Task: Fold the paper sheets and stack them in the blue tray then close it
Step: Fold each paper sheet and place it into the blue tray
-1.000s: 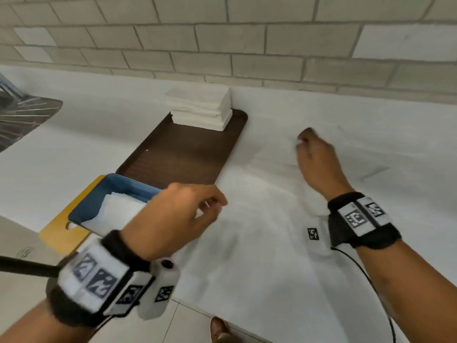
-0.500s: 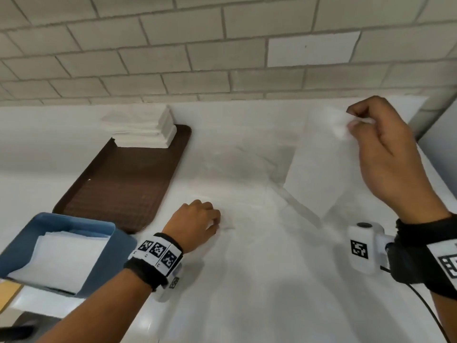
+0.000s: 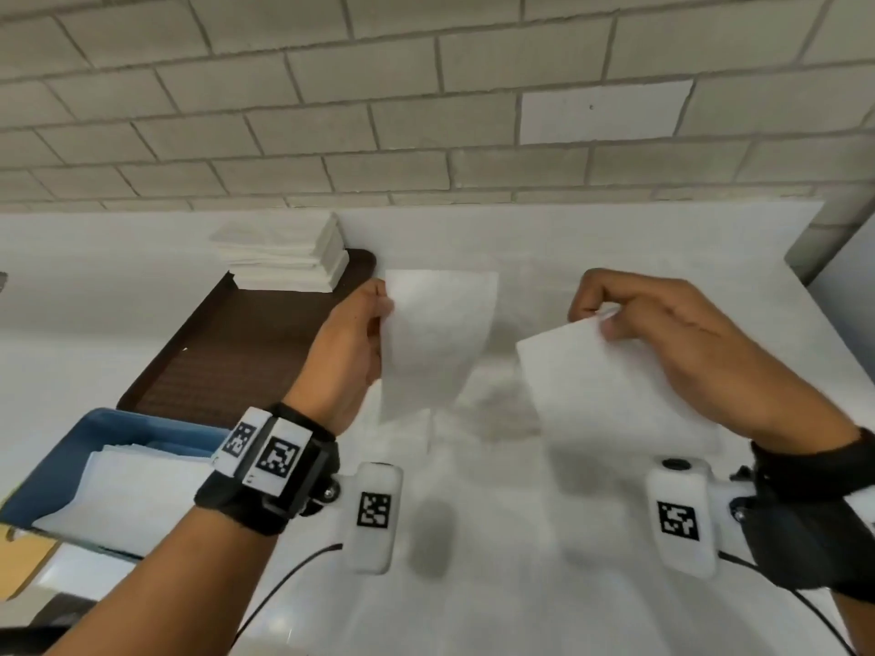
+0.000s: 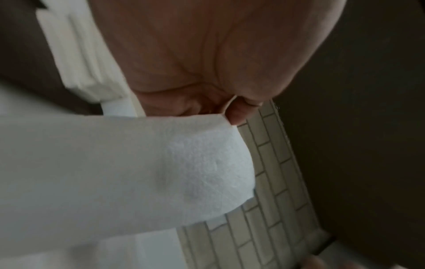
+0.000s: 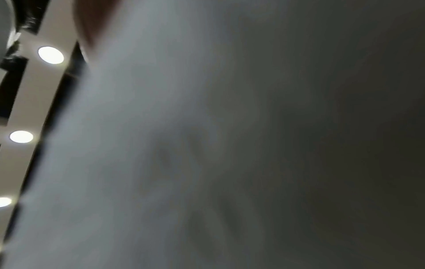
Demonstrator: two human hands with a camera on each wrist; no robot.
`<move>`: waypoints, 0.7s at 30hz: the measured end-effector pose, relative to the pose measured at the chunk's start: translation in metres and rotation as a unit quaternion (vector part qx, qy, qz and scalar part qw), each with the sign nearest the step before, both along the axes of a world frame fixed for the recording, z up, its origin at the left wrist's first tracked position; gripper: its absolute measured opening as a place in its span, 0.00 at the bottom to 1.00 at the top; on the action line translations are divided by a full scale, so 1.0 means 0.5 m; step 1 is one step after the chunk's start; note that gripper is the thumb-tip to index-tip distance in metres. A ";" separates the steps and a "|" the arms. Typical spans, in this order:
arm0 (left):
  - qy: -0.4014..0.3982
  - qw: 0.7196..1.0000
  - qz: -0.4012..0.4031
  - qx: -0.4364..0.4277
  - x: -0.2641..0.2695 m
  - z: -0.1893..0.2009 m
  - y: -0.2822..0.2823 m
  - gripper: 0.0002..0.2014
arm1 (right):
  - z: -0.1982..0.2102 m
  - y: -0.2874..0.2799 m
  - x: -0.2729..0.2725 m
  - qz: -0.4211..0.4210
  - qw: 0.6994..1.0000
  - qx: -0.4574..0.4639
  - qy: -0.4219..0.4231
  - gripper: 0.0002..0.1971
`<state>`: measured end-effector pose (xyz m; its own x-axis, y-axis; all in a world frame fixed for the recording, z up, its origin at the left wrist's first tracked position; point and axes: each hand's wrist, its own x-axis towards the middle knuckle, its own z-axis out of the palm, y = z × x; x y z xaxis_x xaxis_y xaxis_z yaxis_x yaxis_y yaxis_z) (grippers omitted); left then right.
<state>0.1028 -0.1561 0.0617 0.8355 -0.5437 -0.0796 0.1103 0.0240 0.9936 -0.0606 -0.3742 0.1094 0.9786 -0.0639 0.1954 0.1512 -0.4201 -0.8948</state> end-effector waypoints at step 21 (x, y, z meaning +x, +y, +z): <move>-0.137 0.989 0.044 0.019 -0.100 -0.076 0.046 0.14 | -0.130 0.177 0.103 -0.126 0.988 0.088 -0.007 0.18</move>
